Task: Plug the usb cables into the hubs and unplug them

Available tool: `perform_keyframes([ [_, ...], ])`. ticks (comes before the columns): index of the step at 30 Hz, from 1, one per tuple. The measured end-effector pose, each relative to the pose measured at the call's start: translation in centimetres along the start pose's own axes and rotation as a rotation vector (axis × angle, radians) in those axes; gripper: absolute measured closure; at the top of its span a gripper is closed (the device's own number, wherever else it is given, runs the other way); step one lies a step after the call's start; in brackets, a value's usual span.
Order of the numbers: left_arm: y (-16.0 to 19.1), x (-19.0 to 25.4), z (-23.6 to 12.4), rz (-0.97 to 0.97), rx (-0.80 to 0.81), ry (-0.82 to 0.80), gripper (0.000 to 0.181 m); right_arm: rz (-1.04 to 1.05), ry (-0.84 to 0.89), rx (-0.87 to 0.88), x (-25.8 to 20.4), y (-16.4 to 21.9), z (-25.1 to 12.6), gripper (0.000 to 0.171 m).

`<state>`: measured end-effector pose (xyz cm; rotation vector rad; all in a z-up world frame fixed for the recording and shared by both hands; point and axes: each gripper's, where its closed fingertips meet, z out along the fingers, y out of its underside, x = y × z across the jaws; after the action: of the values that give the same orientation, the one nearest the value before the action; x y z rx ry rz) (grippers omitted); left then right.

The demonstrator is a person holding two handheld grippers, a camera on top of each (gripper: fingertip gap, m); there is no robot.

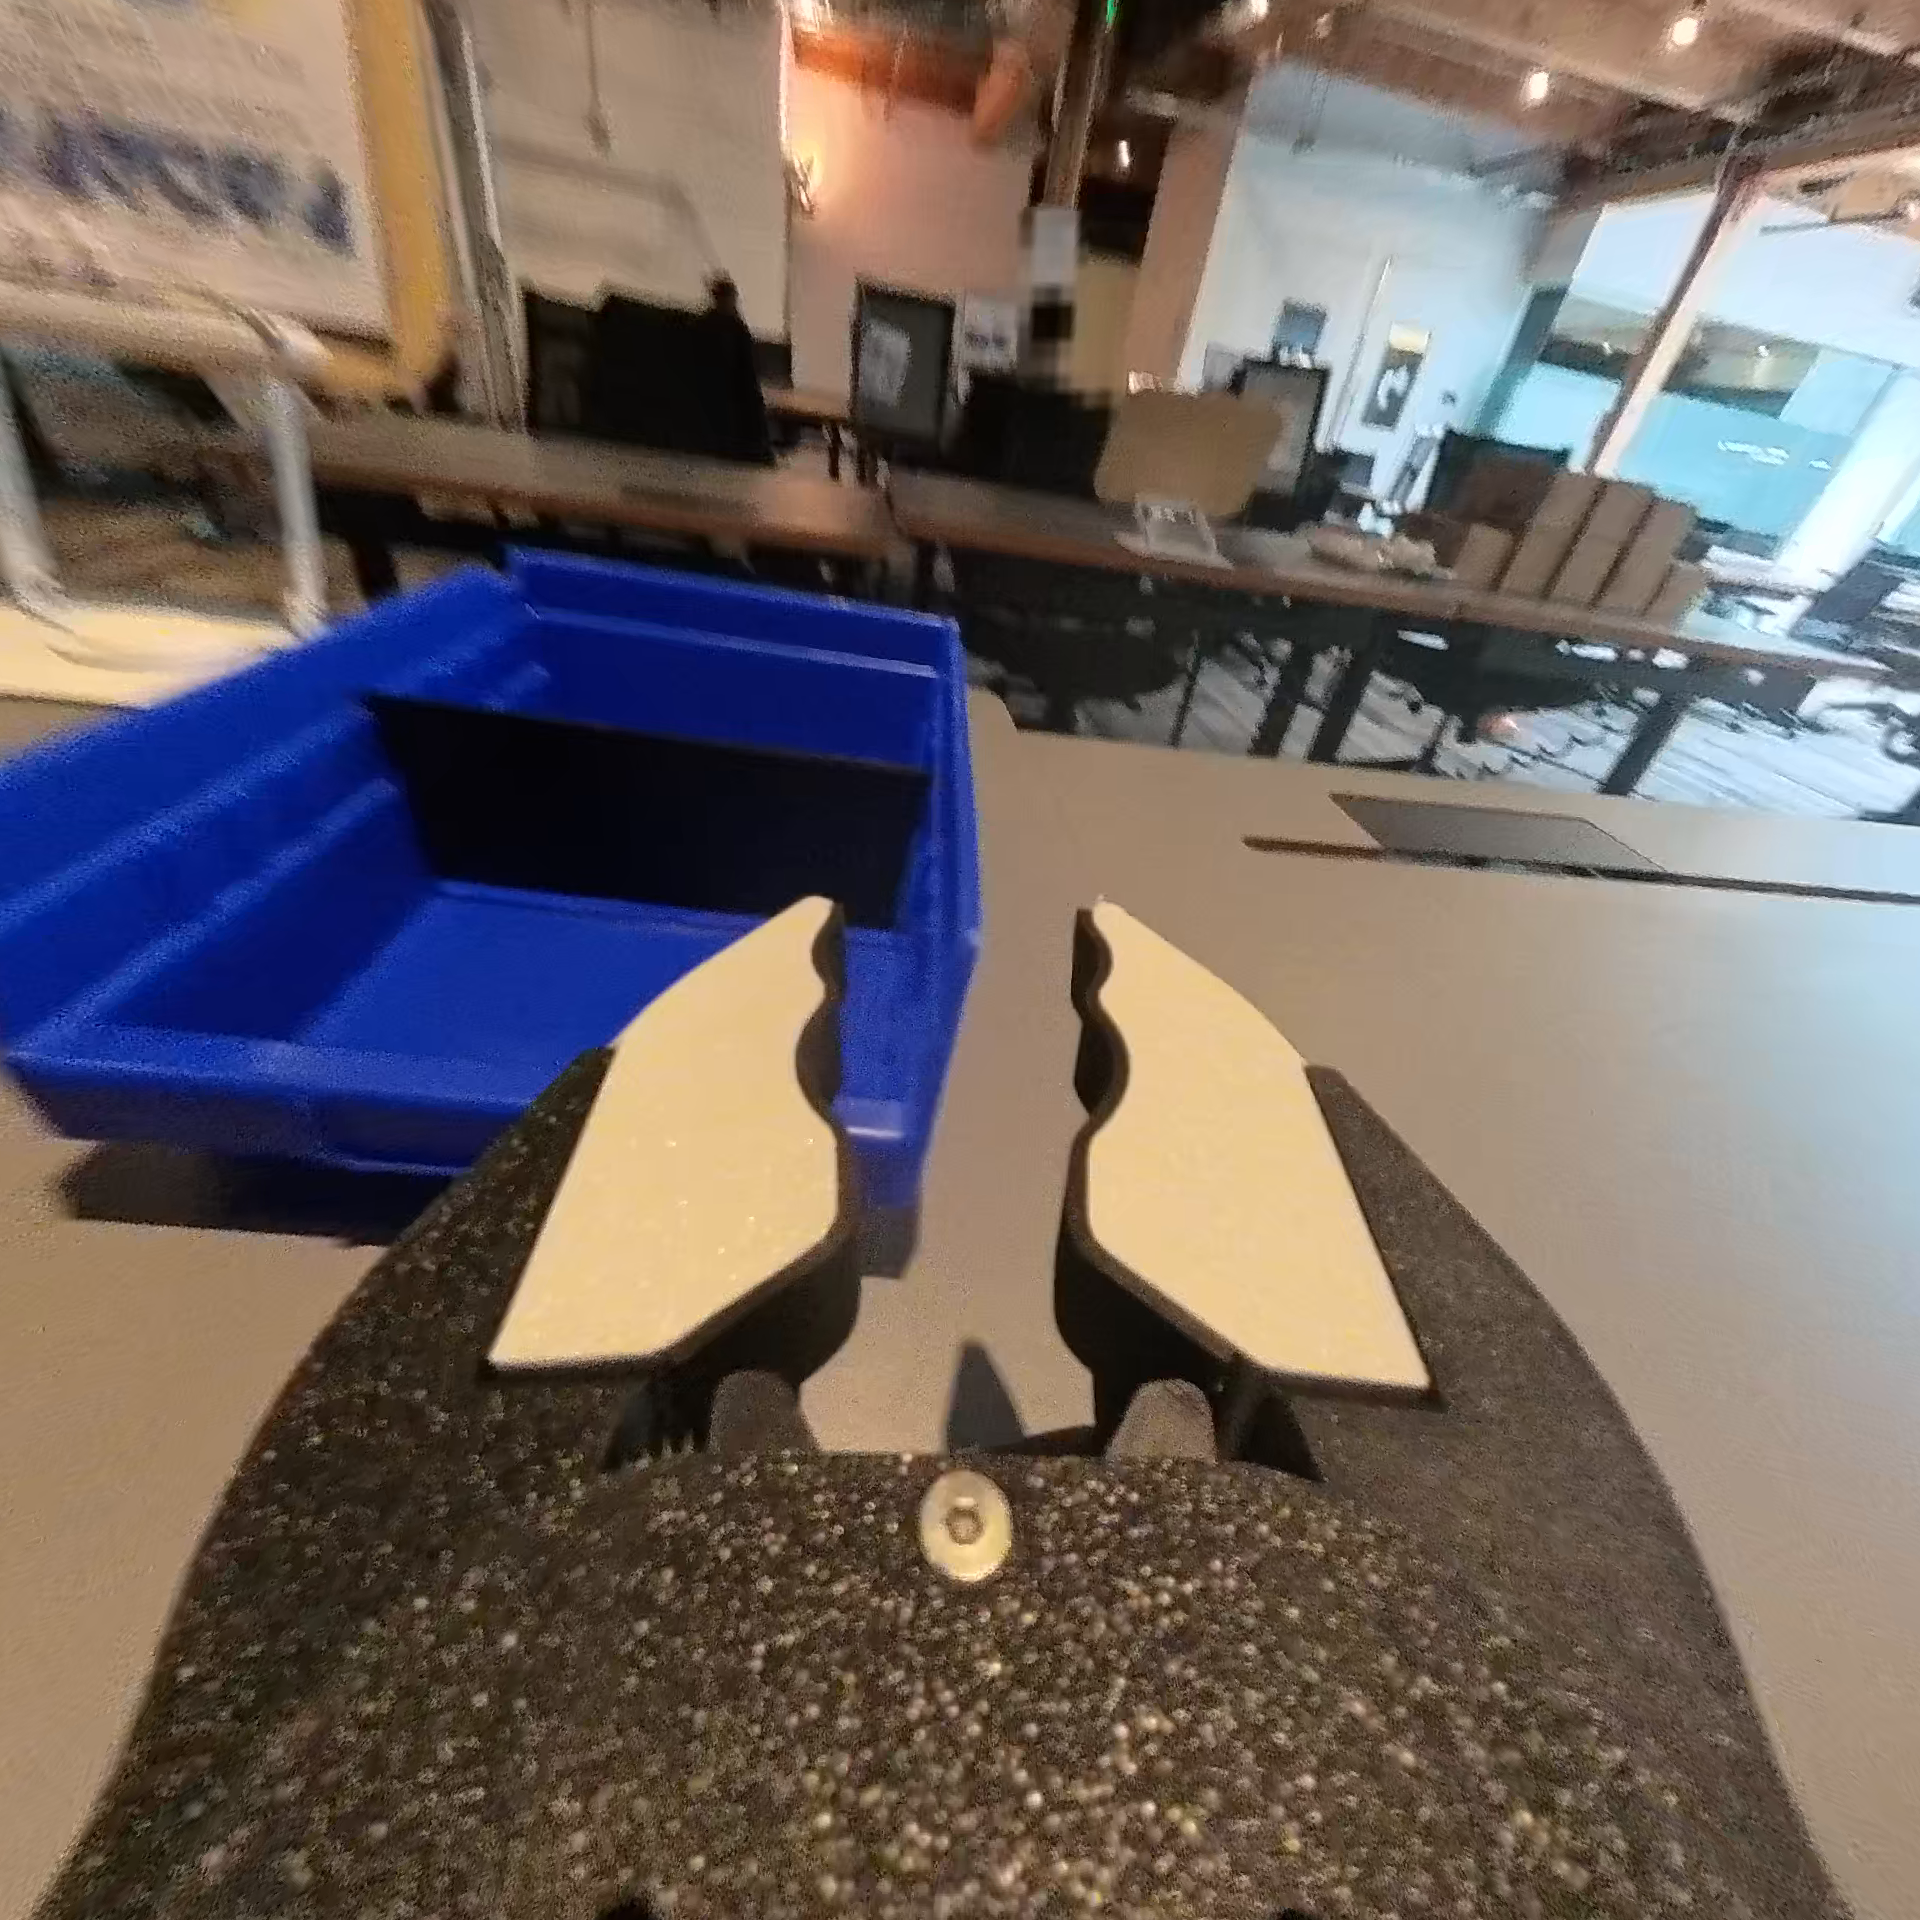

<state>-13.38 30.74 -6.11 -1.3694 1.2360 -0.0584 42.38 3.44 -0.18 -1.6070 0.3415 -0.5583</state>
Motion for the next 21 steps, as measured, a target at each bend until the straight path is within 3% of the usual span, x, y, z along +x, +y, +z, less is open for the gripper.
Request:
perform_keyframes([
  [3, 0.0, 0.2, 0.1, -0.005, 0.0, 0.01, 0.174, 0.031, -0.124, 0.098, -4.1, -2.3, -3.3, 0.129],
  [7, -0.4, 0.6, 0.2, -0.006, 0.002, 0.019, 0.174, -0.043, -0.479, 0.14, -16.4, -5.2, -7.8, 0.136],
  [12, -2.1, -0.1, -0.6, -0.038, 0.053, -0.011, 0.173, -0.162, -0.813, 0.025, -29.3, -2.8, -9.5, 0.137],
  [16, -3.5, -3.3, -2.1, -0.139, 0.131, -0.072, 0.172, -0.127, -0.886, -0.045, -32.4, -0.6, -9.3, 0.137],
  [21, -2.3, -12.3, -5.2, -0.445, 0.156, -0.247, 0.169, -0.092, -0.895, -0.083, -31.9, 0.5, -9.1, 0.139],
])
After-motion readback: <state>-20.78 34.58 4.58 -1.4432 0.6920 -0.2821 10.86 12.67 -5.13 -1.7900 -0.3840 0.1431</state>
